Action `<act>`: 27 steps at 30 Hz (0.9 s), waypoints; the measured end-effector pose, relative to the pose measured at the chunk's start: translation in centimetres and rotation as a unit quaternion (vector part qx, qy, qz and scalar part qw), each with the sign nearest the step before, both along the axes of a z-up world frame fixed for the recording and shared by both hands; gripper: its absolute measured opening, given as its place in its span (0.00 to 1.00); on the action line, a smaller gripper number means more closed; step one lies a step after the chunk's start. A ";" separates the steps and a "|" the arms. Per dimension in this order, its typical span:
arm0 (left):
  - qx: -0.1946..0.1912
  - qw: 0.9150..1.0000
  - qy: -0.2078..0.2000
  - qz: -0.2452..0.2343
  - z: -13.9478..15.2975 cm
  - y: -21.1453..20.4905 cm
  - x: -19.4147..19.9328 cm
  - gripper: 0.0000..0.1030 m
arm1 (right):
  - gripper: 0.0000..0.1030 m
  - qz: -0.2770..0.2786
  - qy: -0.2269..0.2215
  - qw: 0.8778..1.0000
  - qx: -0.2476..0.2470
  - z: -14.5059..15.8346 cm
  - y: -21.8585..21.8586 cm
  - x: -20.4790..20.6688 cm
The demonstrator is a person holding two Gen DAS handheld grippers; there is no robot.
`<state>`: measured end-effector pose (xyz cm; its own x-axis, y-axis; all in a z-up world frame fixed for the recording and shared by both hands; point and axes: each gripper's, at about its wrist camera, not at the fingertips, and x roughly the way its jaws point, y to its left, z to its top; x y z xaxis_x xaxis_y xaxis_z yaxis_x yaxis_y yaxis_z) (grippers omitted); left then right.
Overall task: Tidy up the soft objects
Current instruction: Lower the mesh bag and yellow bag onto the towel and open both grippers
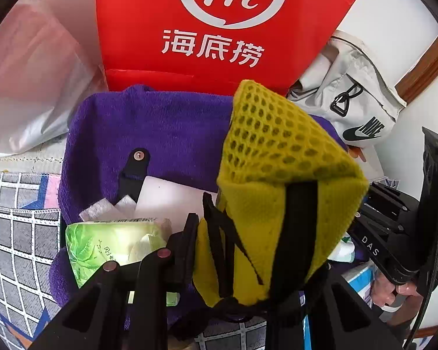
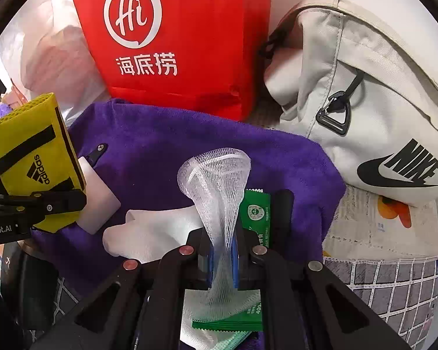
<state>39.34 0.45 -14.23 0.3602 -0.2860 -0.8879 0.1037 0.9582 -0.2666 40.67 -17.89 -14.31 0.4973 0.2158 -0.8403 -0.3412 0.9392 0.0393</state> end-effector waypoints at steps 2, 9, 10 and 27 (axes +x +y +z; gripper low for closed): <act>-0.007 1.000 0.004 0.002 -0.1 0.5 0.0 0.24 | 0.10 0.002 0.001 1.000 -0.001 0.0 0.1 0.0; -0.022 1.000 0.002 0.007 0.3 1.5 0.2 0.38 | 0.34 0.003 0.005 1.000 0.013 0.0 0.1 0.2; -0.021 1.000 -0.001 0.007 0.4 1.6 0.2 0.41 | 0.38 0.004 0.004 1.000 0.015 0.1 0.1 0.2; 0.009 0.998 -0.046 0.034 3.3 2.5 -0.2 0.52 | 0.49 0.008 -0.018 0.999 0.032 2.3 -0.2 -1.4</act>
